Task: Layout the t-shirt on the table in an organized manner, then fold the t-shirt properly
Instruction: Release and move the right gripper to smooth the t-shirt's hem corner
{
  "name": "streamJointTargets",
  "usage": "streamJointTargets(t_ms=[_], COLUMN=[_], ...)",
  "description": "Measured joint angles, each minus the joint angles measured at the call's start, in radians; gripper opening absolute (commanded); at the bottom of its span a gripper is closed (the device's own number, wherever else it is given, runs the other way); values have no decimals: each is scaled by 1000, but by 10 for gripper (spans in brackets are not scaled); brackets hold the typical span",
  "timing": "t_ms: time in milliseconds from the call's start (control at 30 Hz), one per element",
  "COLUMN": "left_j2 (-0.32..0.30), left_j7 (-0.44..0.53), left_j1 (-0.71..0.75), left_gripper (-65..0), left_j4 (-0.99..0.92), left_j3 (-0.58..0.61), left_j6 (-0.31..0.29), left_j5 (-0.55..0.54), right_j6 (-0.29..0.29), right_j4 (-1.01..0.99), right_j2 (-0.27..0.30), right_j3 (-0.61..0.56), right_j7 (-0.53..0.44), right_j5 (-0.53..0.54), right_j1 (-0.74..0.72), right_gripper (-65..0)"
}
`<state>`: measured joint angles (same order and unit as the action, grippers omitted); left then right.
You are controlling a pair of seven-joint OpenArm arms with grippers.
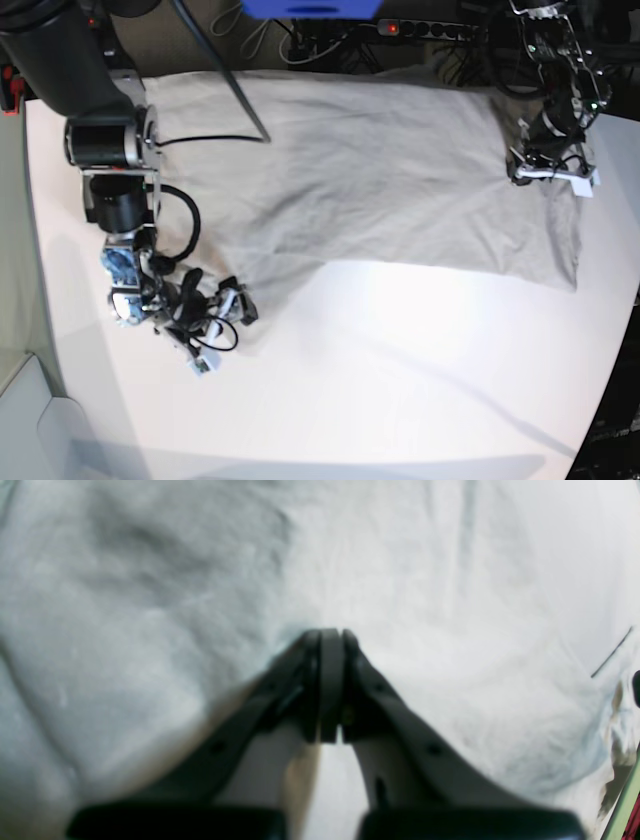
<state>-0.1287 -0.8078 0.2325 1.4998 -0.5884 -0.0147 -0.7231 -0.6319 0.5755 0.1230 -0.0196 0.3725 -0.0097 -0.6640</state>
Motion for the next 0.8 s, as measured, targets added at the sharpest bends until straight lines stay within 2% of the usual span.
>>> streamJointTargets(t_ms=[200, 500, 633, 800], left_j2=[2, 2, 2, 2], left_j7=[0, 0, 0, 0], left_j1=[0, 0, 0, 0], left_gripper=[-645, -645, -645, -645], left_j4=[0, 0, 0, 0], left_j3=[0, 0, -1, -1], left_j6=[0, 0, 0, 0], left_j5=[0, 0, 0, 0], right_j6=[138, 155, 159, 159], right_j4=[0, 0, 8, 10], right_j2=[6, 11, 9, 10], right_j3=[2, 0, 0, 0], right_j7=[-77, -105, -139, -144], right_j5=[2, 8, 15, 19], right_j1=[31, 47, 75, 84], right_gripper=[-214, -226, -319, -499])
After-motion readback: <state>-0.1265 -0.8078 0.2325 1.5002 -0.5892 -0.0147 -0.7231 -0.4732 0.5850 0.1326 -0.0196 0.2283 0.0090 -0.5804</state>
